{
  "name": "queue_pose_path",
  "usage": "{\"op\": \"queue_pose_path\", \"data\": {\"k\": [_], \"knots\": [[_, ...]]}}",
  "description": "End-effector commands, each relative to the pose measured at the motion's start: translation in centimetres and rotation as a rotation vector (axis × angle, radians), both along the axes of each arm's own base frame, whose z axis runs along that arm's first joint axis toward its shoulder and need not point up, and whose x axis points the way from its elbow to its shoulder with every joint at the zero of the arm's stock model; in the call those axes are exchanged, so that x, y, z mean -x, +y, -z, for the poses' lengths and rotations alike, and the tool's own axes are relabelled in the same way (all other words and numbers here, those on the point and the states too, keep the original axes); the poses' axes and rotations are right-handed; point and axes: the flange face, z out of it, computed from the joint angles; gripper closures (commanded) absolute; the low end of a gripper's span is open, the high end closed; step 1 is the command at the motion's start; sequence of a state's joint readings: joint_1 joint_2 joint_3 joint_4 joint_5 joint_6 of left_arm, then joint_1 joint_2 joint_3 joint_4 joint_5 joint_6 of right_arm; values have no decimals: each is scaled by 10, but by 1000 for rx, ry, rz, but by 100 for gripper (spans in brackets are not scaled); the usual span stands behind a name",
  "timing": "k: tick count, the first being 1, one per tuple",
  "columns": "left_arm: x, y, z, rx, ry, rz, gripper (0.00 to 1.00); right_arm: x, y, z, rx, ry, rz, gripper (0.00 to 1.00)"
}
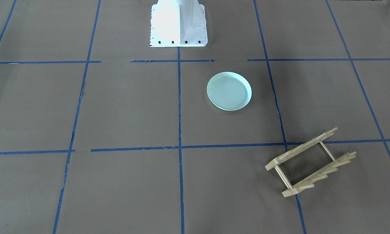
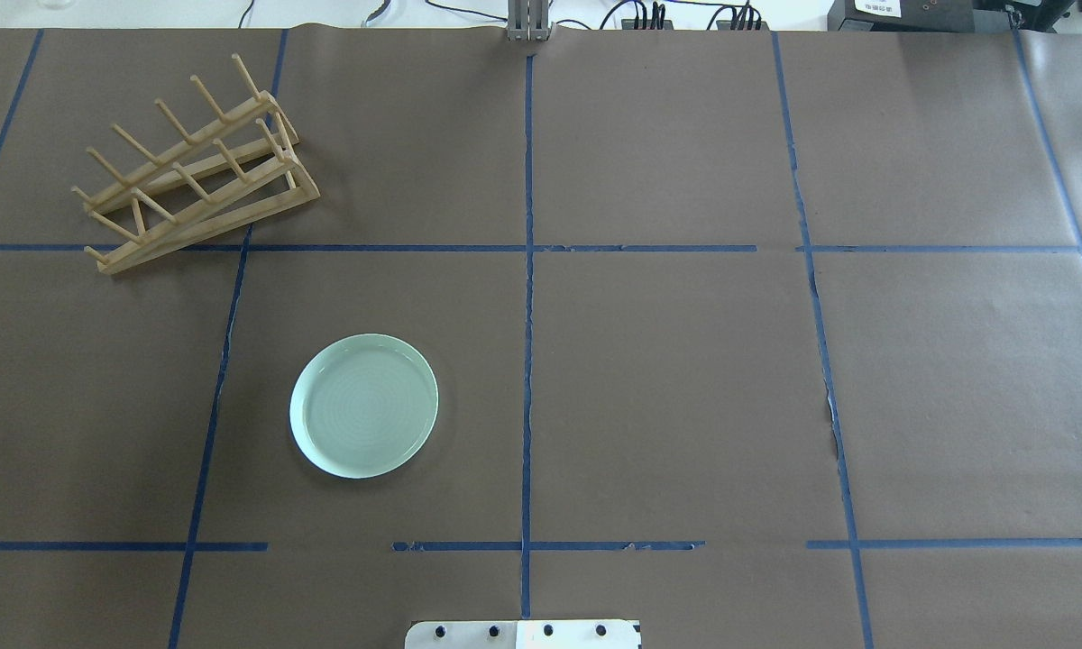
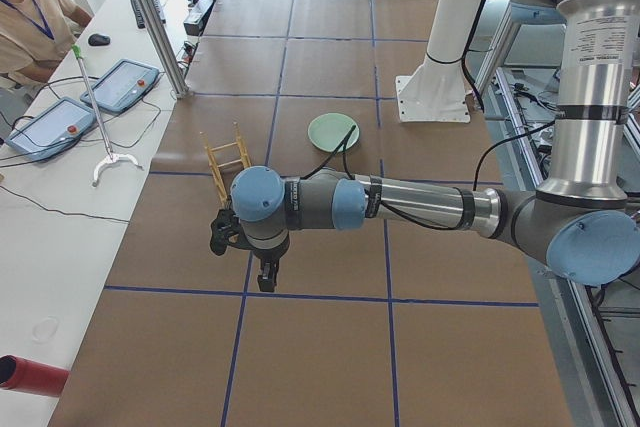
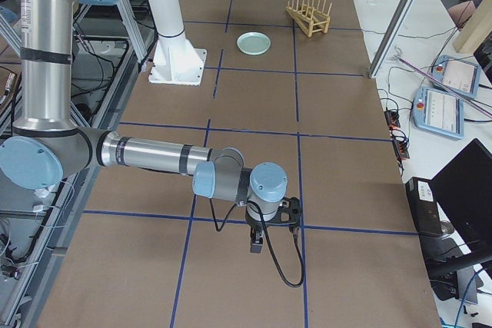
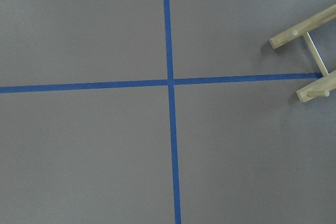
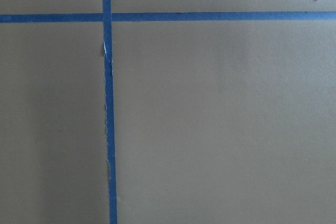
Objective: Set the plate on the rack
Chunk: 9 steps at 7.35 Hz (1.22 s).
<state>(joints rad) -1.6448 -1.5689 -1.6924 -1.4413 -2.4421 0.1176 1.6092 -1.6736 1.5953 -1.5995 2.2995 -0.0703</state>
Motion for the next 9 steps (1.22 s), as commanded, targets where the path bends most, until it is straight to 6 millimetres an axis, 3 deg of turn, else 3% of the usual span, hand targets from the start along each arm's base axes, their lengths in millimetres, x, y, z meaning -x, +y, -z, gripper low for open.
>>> {"op": "queue_pose_path", "data": {"k": [1, 3, 4, 5, 6, 8, 9], "knots": [[-5, 15, -7, 14, 76, 1, 0, 0, 0, 0, 0, 0, 0, 0], [-10, 8, 28, -71, 162, 19, 0, 0, 0, 0, 1, 0, -1, 0], [-16, 6, 57, -27, 169, 78, 0, 0, 0, 0, -1, 0, 0, 0], [-37, 4, 88, -29, 174, 94, 0, 0, 0, 0, 1, 0, -1, 0], [-64, 1, 101, 12, 189, 107, 0, 0, 0, 0, 0, 0, -1, 0], [-137, -4, 154, 67, 162, 145, 0, 0, 0, 0, 0, 0, -1, 0], [-198, -17, 185, 121, 147, 144, 0, 0, 0, 0, -1, 0, 0, 0]]}}
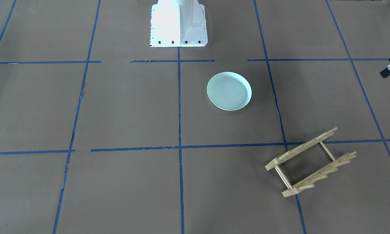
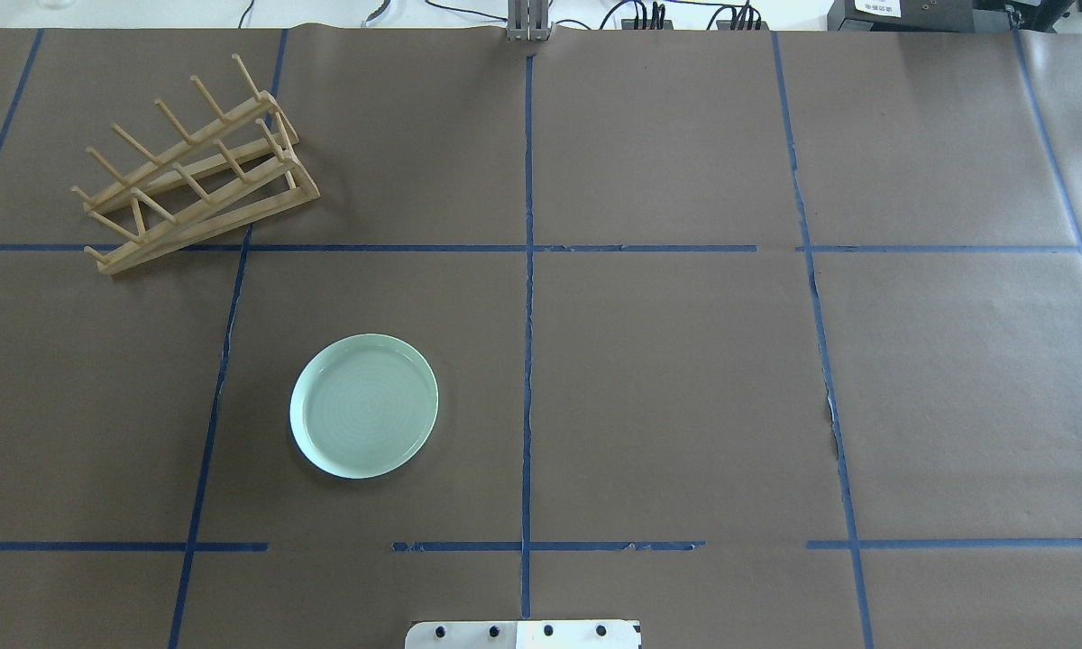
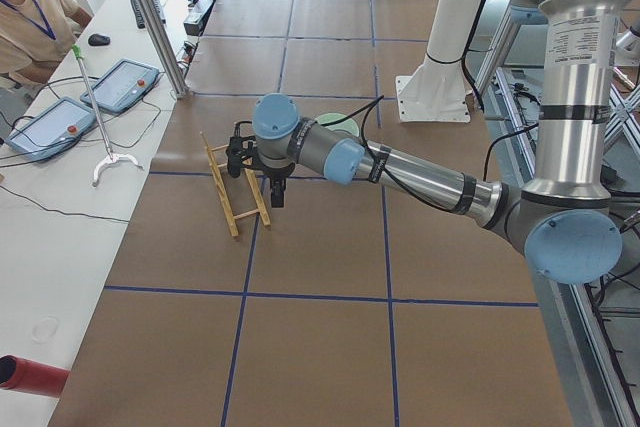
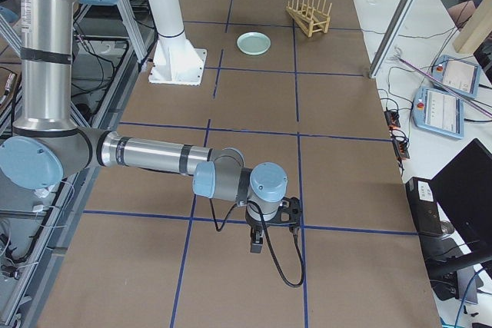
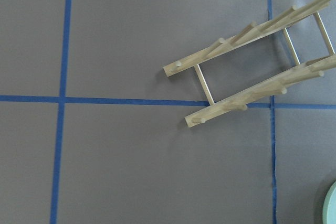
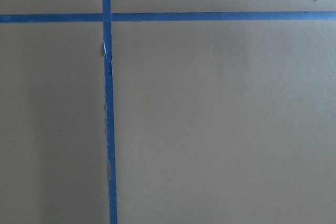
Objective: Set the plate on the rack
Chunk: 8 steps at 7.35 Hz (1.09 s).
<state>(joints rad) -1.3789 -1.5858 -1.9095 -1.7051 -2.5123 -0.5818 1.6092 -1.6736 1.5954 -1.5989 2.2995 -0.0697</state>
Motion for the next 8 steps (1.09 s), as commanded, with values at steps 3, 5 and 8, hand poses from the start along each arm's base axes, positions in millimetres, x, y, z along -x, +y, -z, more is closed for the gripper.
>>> {"op": "queue_pose_path", "data": {"k": [3, 5, 8], "knots": [[-264, -6, 114, 332, -67, 142, 0, 0, 1, -1, 2, 0, 1, 0], [-381, -5, 155, 450, -192, 76, 0, 0, 0, 0, 0, 0, 0, 0], [-475, 0, 169, 399, -341, 85, 0, 0, 0, 0, 1, 0, 1, 0]]}}
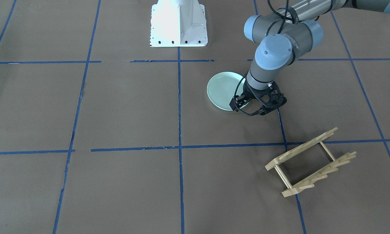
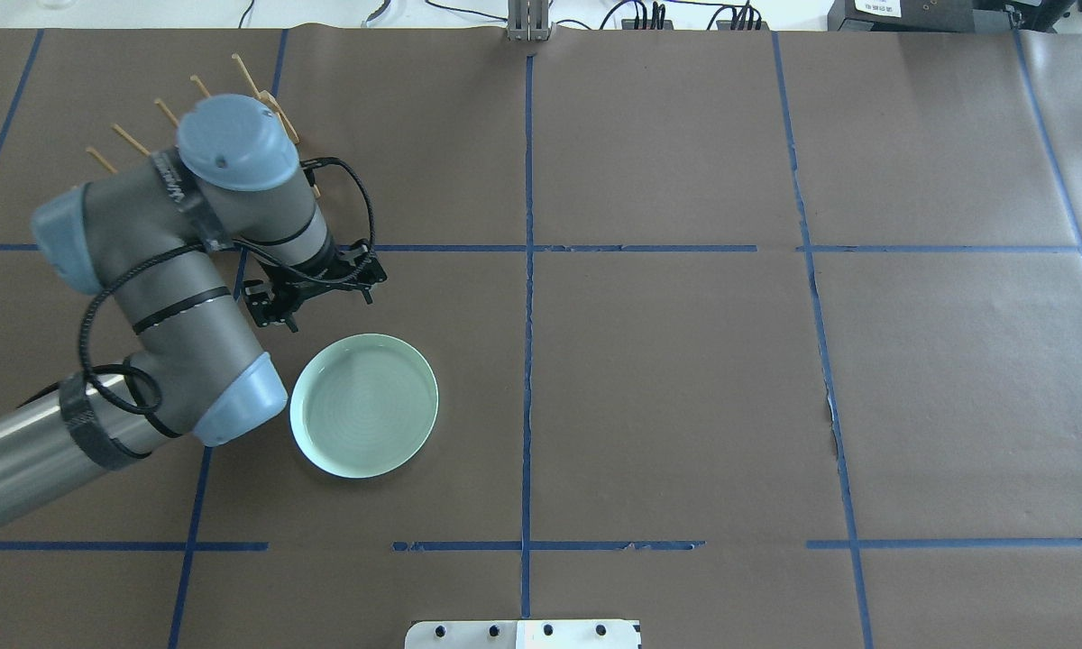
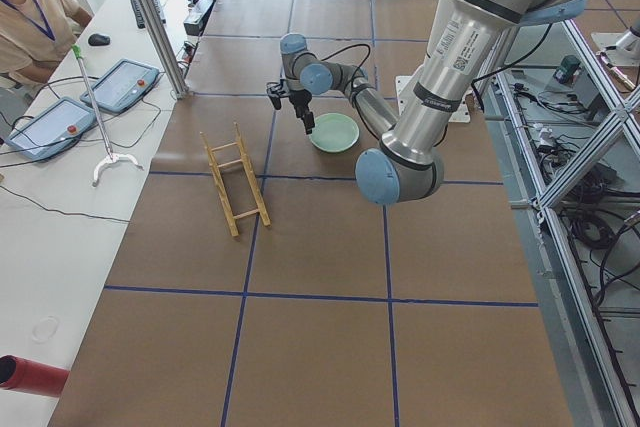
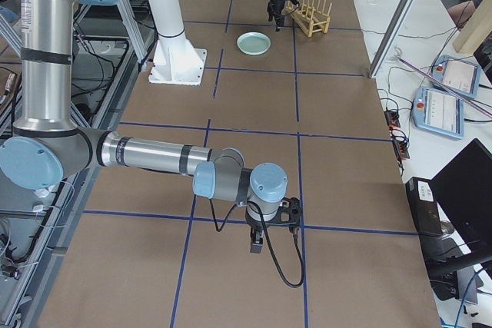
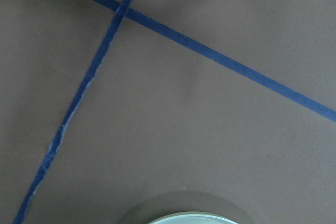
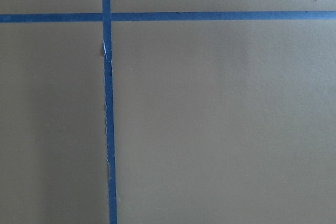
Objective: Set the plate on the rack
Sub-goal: 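Move the left gripper down to the rim of the light green plate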
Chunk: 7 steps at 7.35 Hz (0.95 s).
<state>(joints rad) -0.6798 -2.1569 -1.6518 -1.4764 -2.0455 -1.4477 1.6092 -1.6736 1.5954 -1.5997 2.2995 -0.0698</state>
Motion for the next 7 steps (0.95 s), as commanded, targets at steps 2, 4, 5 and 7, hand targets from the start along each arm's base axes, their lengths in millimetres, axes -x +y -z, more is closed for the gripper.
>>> {"op": "queue_pose_path", "data": {"k": [2, 4, 5, 7], "knots": [[-75, 0, 33, 47, -53, -10, 0, 0, 0, 0, 1, 0, -1, 0], [-98, 24, 44, 58, -58, -37, 0, 0, 0, 0, -1, 0, -1, 0], [-106, 34, 42, 60, -61, -53, 3, 0, 0, 0, -1, 0, -1, 0], [-114, 45, 39, 73, -66, -58, 29, 0, 0, 0, 1, 0, -1, 0]]}}
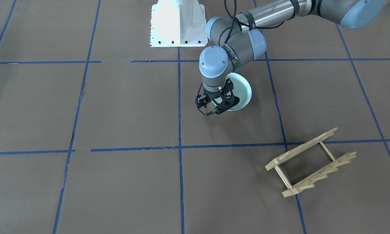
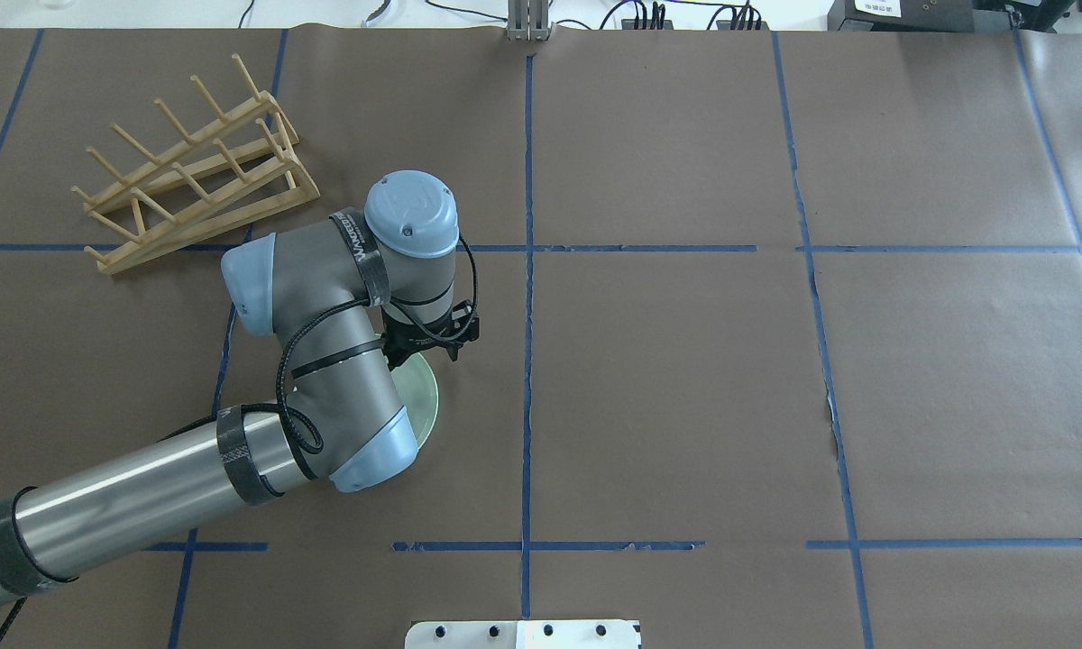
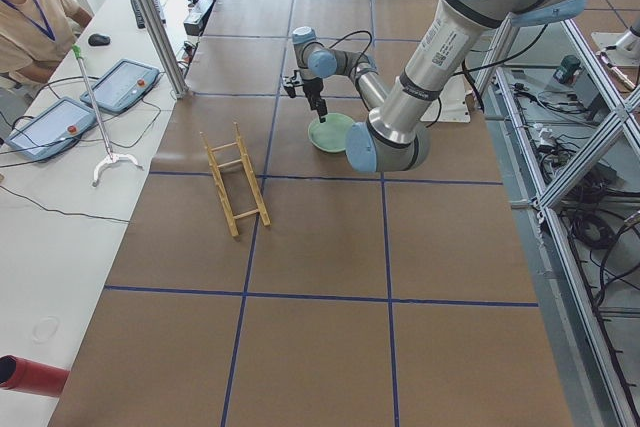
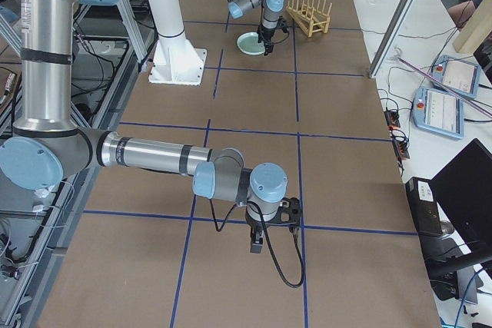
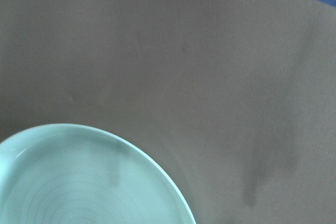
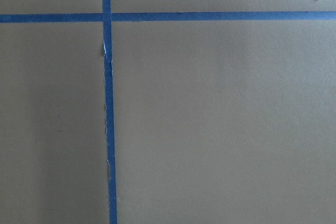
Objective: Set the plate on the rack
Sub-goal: 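Move the left gripper down to the rim of the light green plate, then close the left gripper on the plate rim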
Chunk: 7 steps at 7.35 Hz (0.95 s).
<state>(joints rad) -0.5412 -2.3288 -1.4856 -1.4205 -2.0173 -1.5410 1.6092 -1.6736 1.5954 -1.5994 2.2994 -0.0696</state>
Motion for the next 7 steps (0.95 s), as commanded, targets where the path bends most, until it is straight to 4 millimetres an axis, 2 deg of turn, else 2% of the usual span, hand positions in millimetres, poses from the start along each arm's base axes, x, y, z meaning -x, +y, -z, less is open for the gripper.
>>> {"op": "queue_pose_path", "data": {"k": [1, 2, 3, 5, 6, 7], "knots": [[-4, 6, 0, 4, -1, -5, 55, 0, 0, 0, -2, 0, 1, 0], [-3, 6, 1, 1, 1, -3, 87, 0, 0, 0, 0, 0, 1, 0], [-3, 7, 0, 2, 0, -4, 100, 0, 0, 0, 0, 0, 1, 0], [-2, 6, 1, 2, 0, -3, 100, 0, 0, 0, 1, 0, 0, 0], [7, 3, 12, -10, 20, 8, 100, 0, 0, 0, 1, 0, 0, 0], [52, -21, 44, -50, 84, 70, 100, 0, 0, 0, -1, 0, 0, 0]]}}
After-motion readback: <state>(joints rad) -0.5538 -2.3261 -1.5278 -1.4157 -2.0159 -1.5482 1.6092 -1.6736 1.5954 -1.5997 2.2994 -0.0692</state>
